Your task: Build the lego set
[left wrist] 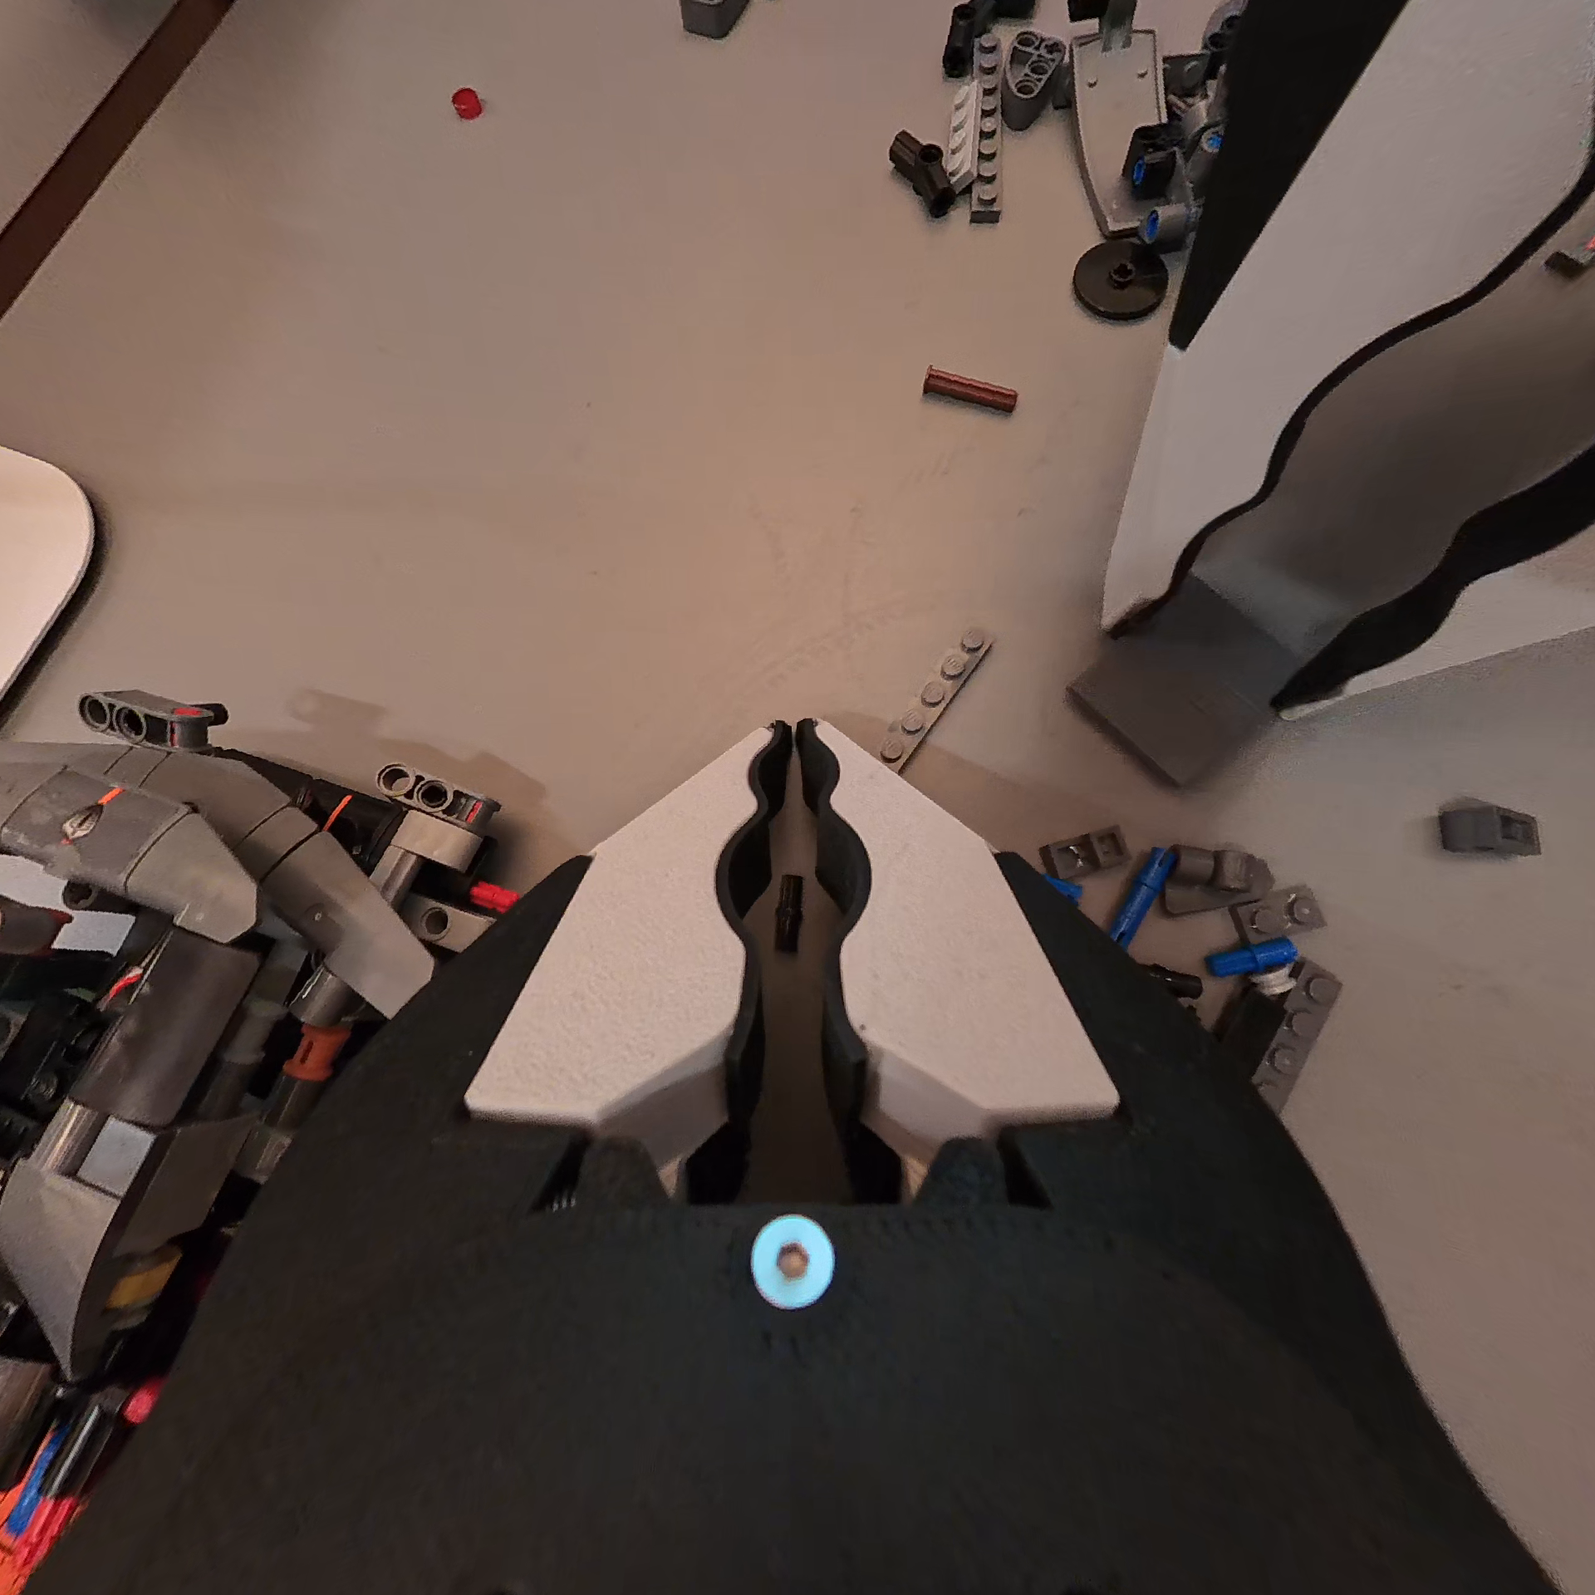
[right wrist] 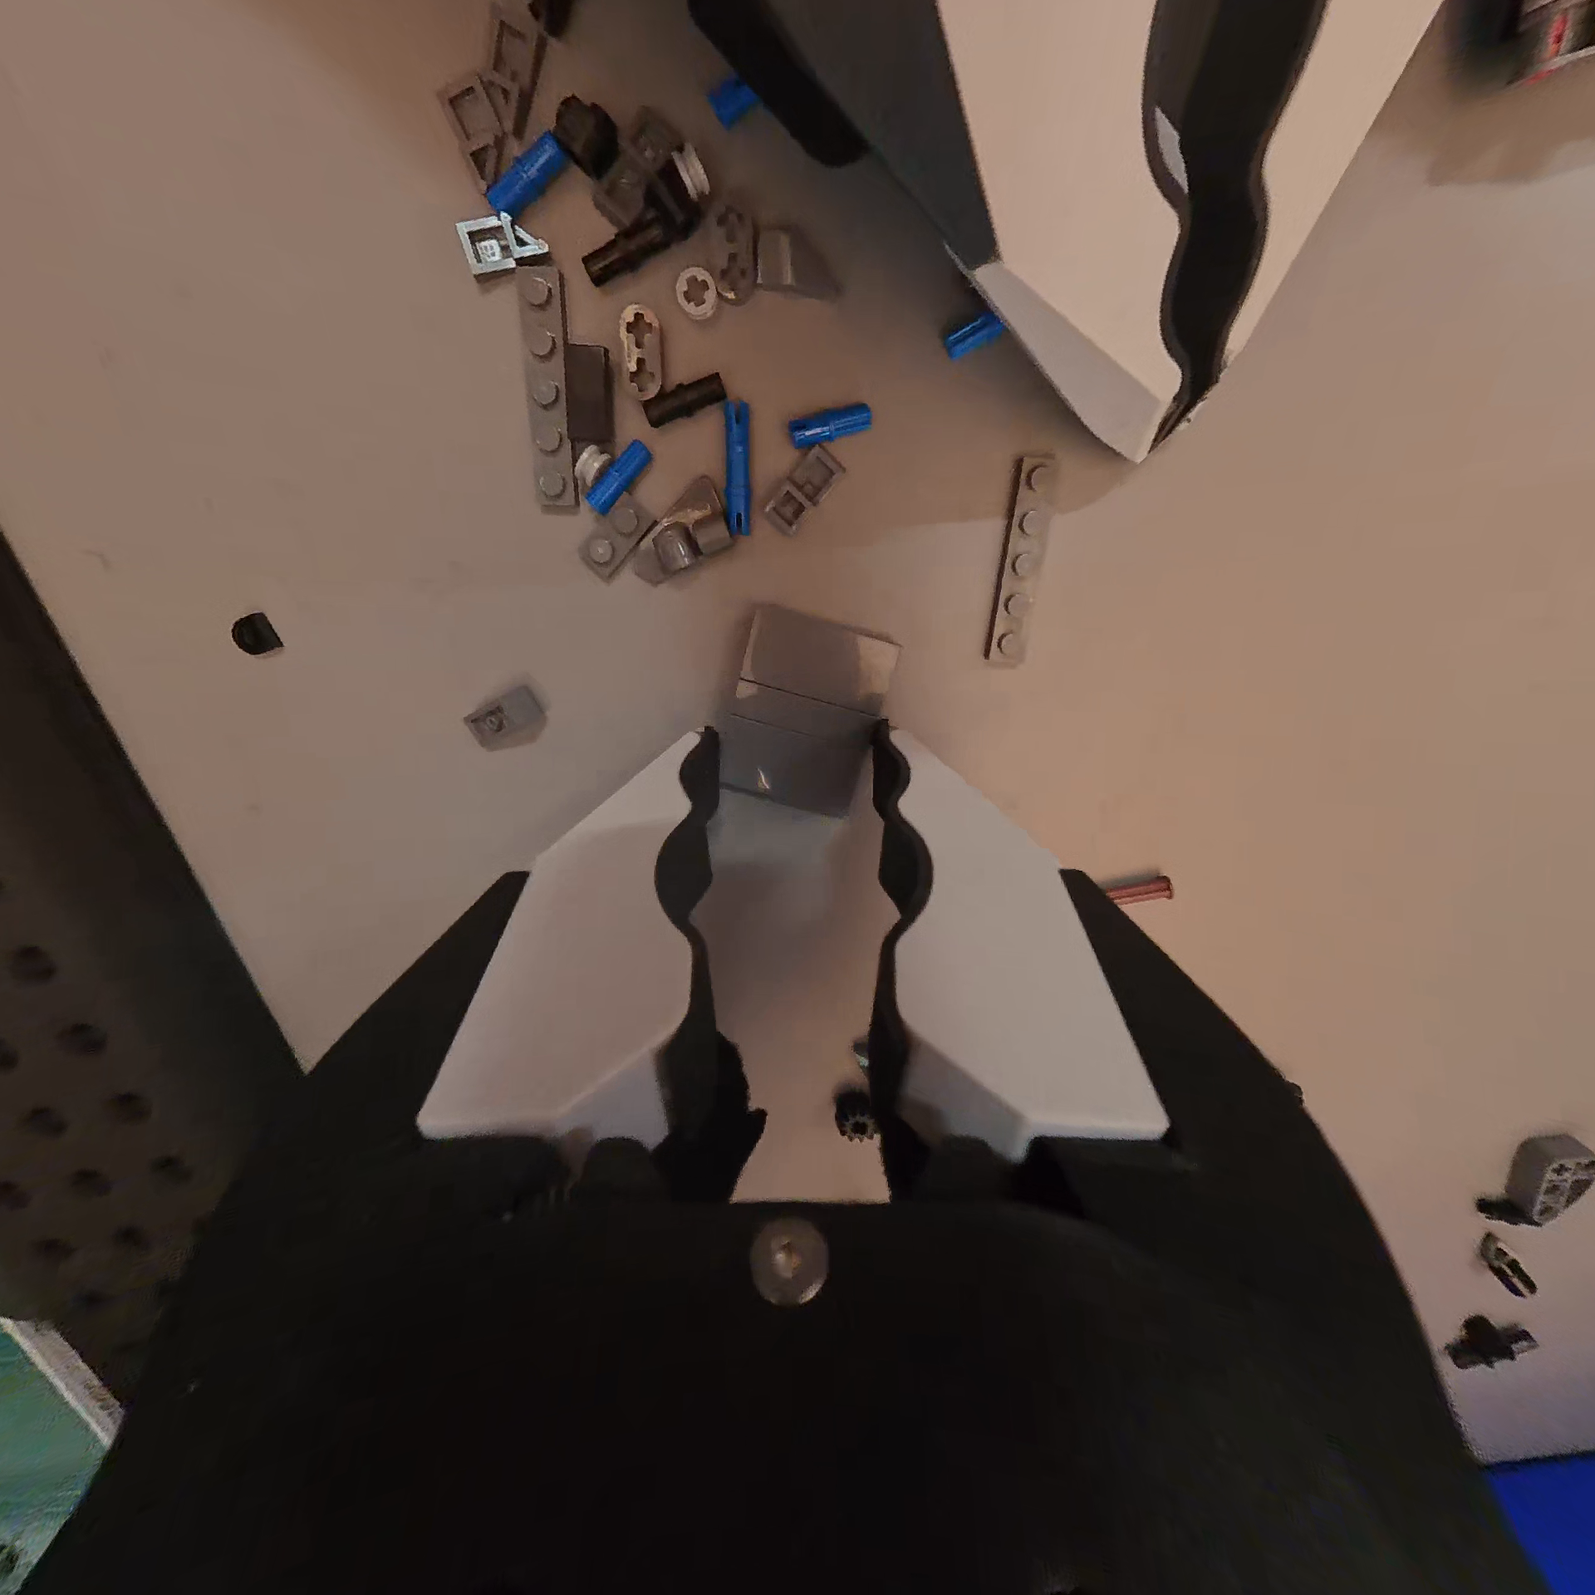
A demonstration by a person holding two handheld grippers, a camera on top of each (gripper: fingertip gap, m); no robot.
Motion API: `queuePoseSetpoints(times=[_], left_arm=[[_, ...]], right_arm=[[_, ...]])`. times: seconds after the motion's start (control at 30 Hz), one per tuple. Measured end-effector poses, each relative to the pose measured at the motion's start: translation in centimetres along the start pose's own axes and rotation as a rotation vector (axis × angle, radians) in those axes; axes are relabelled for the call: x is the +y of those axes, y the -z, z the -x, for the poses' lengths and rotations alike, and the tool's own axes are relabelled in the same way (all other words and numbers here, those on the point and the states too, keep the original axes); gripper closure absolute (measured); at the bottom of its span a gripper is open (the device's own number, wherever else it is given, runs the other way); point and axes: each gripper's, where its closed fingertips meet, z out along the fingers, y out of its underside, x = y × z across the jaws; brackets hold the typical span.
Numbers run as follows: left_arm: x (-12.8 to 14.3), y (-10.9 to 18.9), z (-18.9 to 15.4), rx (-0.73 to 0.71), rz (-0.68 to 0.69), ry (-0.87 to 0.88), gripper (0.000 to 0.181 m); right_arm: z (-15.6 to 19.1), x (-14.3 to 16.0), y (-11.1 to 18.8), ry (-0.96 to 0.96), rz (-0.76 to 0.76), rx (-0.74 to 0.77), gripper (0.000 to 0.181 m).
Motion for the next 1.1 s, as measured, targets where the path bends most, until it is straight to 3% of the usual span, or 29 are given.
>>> queuePoseSetpoints(times=[0.3,0.7,1.1], left_arm=[[0.0,0.0,-0.9,0.022,0.026,-0.024,0.176],[-0.7,-0.2,-4.7,0.134,0.058,-0.069,0.181],[-0.7,-0.6,-3.2,0.087,0.035,-0.047,0.181]], right_arm=[[-0.8,0.4,0.2,-0.033,-0.006,-0.005,0.148],[-3.0,0.8,0.9,-0.091,-0.050,0.018,0.148],[-3.9,0.0,0.7,-0.010,-0.063,0.032,0.148]])
